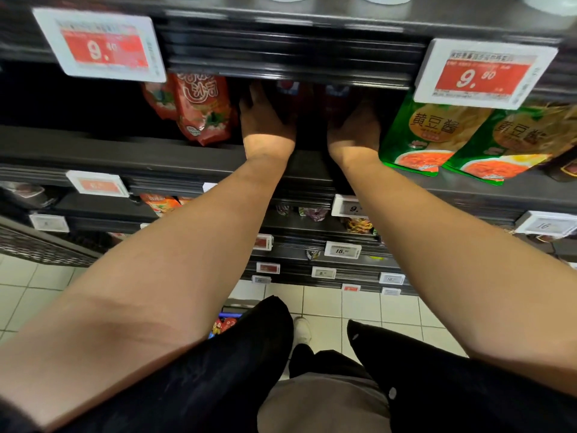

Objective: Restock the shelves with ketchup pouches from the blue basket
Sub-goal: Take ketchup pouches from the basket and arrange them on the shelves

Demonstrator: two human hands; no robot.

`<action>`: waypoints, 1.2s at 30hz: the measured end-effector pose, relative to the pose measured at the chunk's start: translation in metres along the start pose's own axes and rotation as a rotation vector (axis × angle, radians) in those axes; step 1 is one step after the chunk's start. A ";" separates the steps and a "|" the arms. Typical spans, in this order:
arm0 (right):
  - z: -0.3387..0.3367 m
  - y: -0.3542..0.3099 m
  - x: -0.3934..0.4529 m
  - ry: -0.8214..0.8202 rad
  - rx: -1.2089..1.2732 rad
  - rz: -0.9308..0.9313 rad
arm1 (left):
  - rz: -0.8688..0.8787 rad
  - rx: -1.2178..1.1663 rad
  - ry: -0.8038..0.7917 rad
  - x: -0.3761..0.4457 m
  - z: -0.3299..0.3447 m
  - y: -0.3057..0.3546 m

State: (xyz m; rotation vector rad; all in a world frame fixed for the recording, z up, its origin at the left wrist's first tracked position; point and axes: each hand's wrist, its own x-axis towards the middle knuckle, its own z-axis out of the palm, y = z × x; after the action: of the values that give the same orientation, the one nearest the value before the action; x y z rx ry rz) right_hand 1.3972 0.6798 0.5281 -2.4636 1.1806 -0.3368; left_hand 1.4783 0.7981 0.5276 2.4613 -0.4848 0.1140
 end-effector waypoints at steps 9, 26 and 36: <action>-0.001 -0.007 -0.042 -0.057 -0.043 0.032 | -0.022 -0.144 -0.073 -0.039 -0.022 -0.015; 0.065 -0.005 -0.270 -0.326 0.536 -0.130 | -0.573 -0.498 -0.313 -0.230 -0.113 -0.270; 0.201 0.030 -0.337 -0.939 0.195 -0.044 | -1.123 -0.267 -0.509 -0.390 -0.121 -0.399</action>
State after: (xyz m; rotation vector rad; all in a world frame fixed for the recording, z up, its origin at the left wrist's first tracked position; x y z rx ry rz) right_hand 1.2439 0.9752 0.3187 -2.0453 0.6364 0.6118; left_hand 1.2675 1.2884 0.3254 2.1296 0.6800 -0.9670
